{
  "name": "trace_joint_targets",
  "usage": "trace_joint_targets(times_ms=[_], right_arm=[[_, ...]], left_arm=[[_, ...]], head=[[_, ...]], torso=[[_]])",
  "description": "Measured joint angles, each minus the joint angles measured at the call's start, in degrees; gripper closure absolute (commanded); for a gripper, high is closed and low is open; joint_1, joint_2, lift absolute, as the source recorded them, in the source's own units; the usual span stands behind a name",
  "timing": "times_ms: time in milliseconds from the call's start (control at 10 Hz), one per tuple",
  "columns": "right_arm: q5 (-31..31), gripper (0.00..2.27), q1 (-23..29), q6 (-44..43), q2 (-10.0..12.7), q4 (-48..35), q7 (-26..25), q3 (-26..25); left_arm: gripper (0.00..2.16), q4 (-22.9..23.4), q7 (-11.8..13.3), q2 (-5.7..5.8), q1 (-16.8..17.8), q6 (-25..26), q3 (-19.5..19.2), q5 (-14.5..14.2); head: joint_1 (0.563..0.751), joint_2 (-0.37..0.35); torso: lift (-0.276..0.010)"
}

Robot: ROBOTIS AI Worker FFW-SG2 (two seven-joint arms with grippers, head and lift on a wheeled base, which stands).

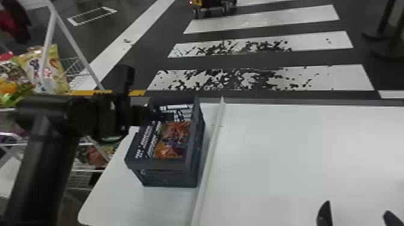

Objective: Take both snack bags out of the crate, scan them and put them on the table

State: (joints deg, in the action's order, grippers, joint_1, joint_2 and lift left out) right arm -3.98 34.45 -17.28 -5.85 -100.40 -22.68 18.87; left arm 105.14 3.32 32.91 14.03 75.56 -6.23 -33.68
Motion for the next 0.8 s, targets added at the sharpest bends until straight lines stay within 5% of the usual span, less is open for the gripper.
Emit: trace_joint_targets(times_ms=[800], right_arm=[[0.73,0.05,-0.82,0.71,-0.17,0.89,0.65,-0.33]], left_arm=[[0.14,-13.13,1.60,-2.31,6.24,0.34,8.08,7.44]], head=[[0.695,0.294]], torso=[[-0.093]])
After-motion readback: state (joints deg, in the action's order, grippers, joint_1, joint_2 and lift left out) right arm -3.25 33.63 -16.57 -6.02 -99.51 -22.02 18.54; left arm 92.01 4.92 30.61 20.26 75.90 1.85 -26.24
